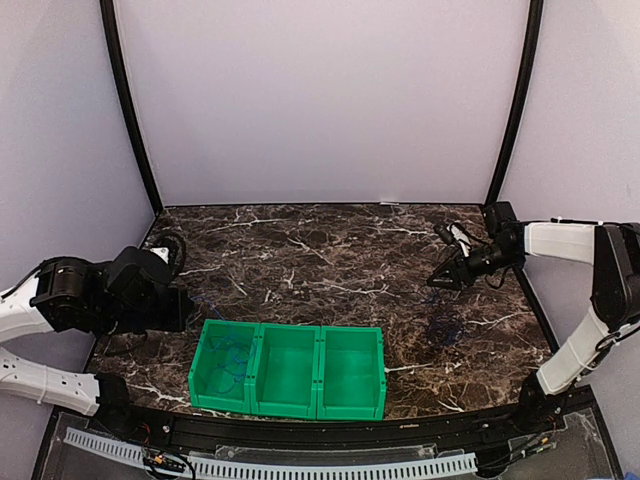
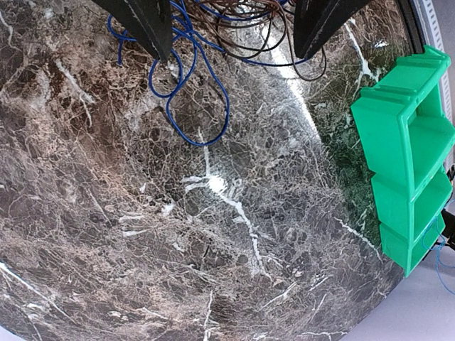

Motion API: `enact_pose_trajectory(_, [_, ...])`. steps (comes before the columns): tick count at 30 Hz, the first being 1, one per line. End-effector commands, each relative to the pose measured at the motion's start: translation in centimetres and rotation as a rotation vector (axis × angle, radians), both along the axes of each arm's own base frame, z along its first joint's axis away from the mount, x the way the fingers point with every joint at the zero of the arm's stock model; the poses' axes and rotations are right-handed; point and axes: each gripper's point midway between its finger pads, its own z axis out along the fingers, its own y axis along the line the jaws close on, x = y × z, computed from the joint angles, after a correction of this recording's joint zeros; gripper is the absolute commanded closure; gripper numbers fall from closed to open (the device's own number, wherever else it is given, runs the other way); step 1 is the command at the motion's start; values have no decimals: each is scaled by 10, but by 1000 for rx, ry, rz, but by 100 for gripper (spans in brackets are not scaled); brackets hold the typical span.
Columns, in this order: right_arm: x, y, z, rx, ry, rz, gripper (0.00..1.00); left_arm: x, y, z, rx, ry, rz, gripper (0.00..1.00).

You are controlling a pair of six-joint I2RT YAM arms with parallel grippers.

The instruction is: Untangle the cables

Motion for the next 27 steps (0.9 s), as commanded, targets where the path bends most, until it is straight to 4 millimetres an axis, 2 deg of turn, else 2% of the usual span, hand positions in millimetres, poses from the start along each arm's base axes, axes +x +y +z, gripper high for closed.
enact_pose_trajectory(1, [2,2,3,-5,-15,10,40,-7,42,2,117,8,102,100])
enact_pose_trajectory(2, [1,2,3,-4,-12,10,40,-8,43,4,109,5,100,100])
enact_pose_trajectory(6, [2,3,0,-6,-3,15,40,-8,20,2,9,-3,17,100])
enact_pose_trajectory(9, [2,4,-1,-7,1,18,40,-12,-4,-16,-18,49,-60,100])
enact_pose_trajectory(14, [1,5,-1,-8,-1,21,40,-10,-43,-30,-59,101,-143,100])
enact_pose_trajectory(18, [0,5,-2,-9,2,23,40,-7,-64,-44,-85,132,-168,100])
enact_pose_trajectory(23, [0,5,-1,-9,1,24,40,-9,-61,-73,-60,193,-112,100])
enact_pose_trajectory(27, [0,5,-2,-7,6,25,40,-17,-37,-101,12,261,-20,100])
